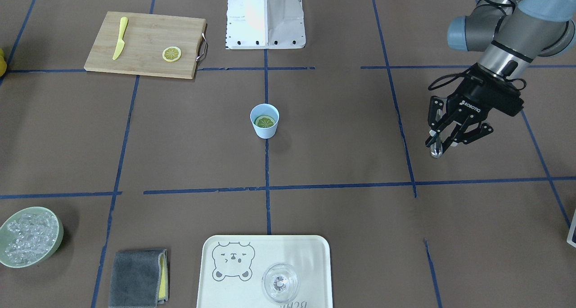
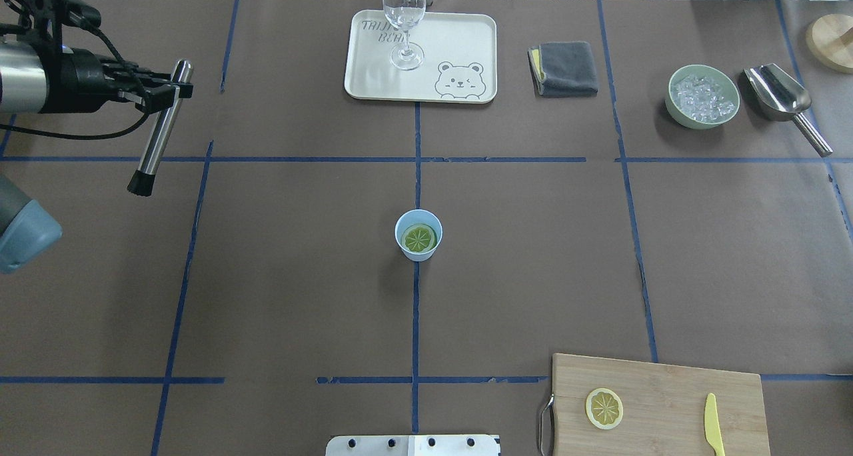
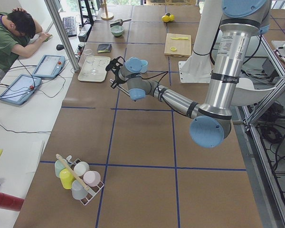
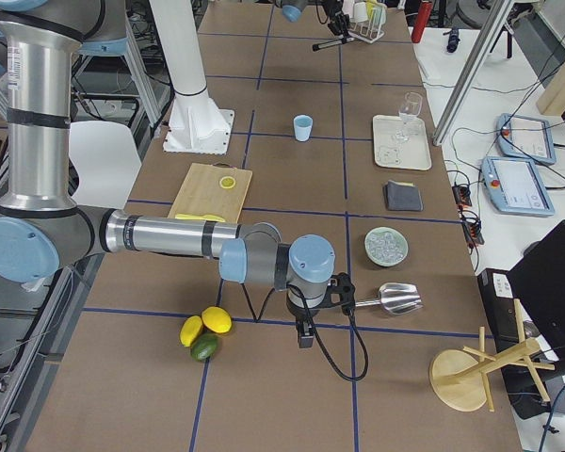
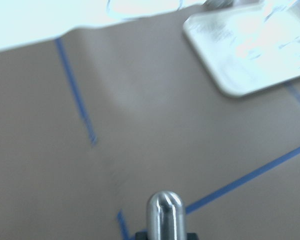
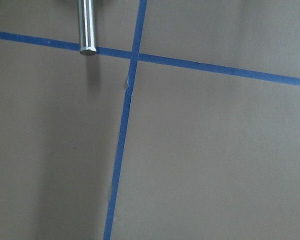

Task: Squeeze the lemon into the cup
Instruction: 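Carry the muddler with the left gripper over the cup and lower it in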

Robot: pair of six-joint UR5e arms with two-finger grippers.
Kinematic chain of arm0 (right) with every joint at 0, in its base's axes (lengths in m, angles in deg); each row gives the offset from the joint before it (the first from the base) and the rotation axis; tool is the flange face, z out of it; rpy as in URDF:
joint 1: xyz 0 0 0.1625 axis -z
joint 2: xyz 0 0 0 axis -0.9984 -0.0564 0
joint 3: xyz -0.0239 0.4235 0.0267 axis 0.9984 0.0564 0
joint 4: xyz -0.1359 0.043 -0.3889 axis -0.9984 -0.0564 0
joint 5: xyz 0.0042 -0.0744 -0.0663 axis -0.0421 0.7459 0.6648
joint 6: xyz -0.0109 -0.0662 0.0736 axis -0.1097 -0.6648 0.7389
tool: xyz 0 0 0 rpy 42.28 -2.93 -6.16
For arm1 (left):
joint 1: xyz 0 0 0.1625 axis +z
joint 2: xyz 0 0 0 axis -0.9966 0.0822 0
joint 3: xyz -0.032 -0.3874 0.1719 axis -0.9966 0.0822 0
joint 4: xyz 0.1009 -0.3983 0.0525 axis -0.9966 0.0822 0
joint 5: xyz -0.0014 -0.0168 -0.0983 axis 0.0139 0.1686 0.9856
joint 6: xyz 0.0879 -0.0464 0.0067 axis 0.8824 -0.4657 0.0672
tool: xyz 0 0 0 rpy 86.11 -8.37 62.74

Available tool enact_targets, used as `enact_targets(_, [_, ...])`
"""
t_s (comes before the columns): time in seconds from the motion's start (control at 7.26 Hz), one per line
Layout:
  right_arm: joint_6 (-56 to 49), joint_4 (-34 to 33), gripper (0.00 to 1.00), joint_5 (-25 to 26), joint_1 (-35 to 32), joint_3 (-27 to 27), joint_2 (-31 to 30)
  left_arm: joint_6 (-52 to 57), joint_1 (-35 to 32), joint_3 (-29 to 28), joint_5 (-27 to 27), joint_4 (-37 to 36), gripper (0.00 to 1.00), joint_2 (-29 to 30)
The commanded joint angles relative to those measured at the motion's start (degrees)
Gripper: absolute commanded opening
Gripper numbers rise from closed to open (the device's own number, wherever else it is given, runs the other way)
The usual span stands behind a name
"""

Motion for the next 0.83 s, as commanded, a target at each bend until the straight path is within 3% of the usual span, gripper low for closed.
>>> enact_targets(0.0, [0.0,-0.2,1.00,0.2,-1.0,0.1,0.0,0.2,0.0,-2.1,-3.3,19.5,0.00,2.6])
enact_targets(0.41, [0.2,-0.2,1.00,0.3,-1.8,0.5,-0.1,-1.2,2.5,-8.5,-4.0,32.3,0.00,15.8])
enact_targets(0.55, [0.4,-0.1,1.00,0.3,-1.8,0.4,-0.5,-1.1,6.2,-9.5,-8.8,37.4,0.00,17.2])
enact_targets(0.69, [0.4,-0.1,1.00,0.3,-1.8,0.5,-0.6,-0.6,14.2,-12.9,-19.4,45.3,0.00,18.8])
